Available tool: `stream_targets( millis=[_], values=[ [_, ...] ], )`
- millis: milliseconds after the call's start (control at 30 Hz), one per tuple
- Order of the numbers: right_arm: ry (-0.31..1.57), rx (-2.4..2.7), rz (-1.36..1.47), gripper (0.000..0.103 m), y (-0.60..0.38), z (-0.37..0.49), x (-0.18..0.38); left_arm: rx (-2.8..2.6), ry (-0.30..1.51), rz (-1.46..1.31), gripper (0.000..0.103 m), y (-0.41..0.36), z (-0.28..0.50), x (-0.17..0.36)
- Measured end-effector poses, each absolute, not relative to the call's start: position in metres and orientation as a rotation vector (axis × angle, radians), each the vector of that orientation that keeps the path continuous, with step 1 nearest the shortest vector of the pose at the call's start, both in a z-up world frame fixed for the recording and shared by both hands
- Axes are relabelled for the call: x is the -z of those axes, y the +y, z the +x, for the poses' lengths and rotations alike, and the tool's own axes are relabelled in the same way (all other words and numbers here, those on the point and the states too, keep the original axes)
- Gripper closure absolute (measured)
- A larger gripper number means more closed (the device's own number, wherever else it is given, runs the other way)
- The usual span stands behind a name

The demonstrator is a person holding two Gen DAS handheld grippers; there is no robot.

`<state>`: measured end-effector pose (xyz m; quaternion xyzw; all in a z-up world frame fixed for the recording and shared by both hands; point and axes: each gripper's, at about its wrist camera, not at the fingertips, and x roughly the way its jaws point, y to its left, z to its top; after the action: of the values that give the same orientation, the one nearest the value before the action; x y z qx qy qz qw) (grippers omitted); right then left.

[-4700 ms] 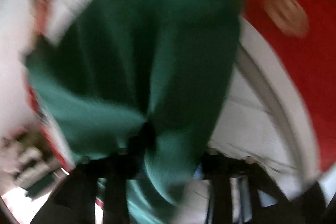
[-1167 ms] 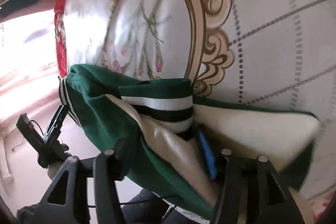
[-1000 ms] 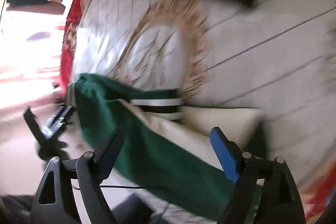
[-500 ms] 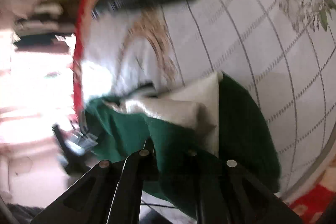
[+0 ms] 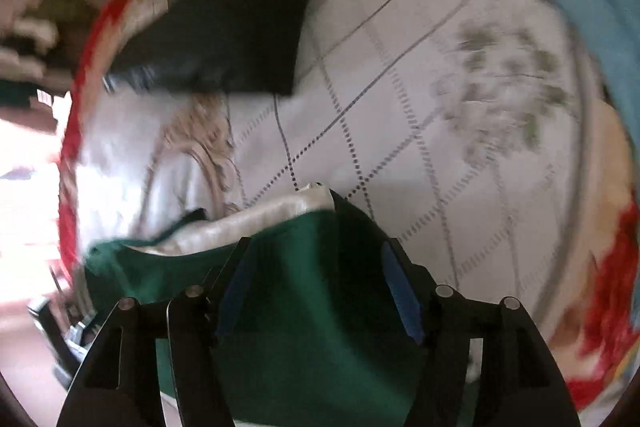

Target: Fold large clothes

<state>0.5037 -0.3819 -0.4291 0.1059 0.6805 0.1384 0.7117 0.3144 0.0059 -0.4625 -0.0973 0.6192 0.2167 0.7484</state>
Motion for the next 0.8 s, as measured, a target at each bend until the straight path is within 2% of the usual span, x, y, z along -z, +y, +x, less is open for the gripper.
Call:
stream_targets(
  millis=[133, 200, 233, 400, 467, 533, 633, 700, 767, 800],
  values=[
    [1.454, -0.362, 0.344, 0.037, -0.389, 0.463, 0.4, -0.408, 1.306, -0.215, 0.002, -0.027, 0.336, 0.447],
    [1.496, -0.397, 0.348, 0.05, -0.383, 0.453, 0.415, -0.373, 1.314, -0.201, 0.002, -0.046, 0.354, 0.456],
    [1.519, -0.397, 0.347, 0.055, -0.372, 0.453, 0.432, -0.361, 1.327, -0.18, 0.002, -0.054, 0.365, 0.466],
    [1.585, -0.29, 0.375, 0.056, -0.364, 0.468, 0.517, -0.366, 1.388, -0.111, 0.0, -0.056, 0.41, 0.516],
    [1.601, -0.233, 0.375, 0.067, -0.364, 0.48, 0.544, -0.347, 1.395, -0.132, 0.0, -0.051, 0.418, 0.523],
    [1.63, -0.201, 0.414, 0.069, -0.363, 0.487, 0.564, -0.34, 1.398, -0.124, 0.0, -0.051, 0.42, 0.522],
    [1.642, -0.219, 0.463, 0.063, -0.366, 0.488, 0.556, -0.341, 1.39, -0.115, 0.0, -0.05, 0.415, 0.509],
    [1.582, -0.272, 0.55, 0.052, -0.379, 0.477, 0.531, -0.338, 1.385, -0.11, 0.0, -0.052, 0.408, 0.499],
    [1.495, -0.31, 0.62, 0.025, -0.401, 0.456, 0.502, -0.328, 1.375, -0.127, 0.0, -0.058, 0.398, 0.485],
    [1.469, -0.316, 0.64, 0.02, -0.409, 0.447, 0.493, -0.323, 1.371, -0.133, 0.0, -0.061, 0.392, 0.478]
  ],
)
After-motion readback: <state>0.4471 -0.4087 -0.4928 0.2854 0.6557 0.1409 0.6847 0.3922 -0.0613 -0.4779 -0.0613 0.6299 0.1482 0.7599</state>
